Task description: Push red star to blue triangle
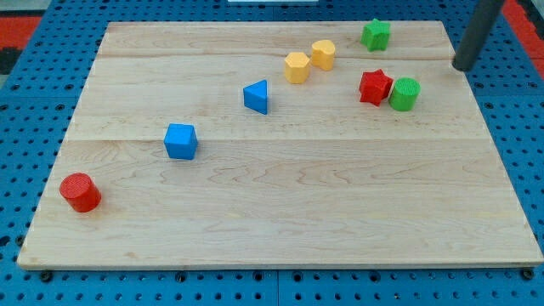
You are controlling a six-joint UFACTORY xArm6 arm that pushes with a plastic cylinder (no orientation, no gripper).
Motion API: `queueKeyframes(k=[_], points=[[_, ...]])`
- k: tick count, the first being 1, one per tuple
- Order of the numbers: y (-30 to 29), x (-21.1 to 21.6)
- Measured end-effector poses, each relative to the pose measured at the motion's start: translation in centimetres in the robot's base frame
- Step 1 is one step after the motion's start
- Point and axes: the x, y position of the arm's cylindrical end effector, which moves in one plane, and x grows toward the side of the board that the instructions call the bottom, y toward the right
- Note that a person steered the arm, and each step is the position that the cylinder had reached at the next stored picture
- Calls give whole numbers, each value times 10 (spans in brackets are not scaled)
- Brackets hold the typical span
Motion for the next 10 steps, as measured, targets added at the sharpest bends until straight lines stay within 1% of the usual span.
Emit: queueKeyframes(k=[2,3,4,5,6,8,9,10], points=[[-110,11],[-155,30],[-148,46],[-165,49],[-206,49],[-195,41],[-227,41],[-245,73]])
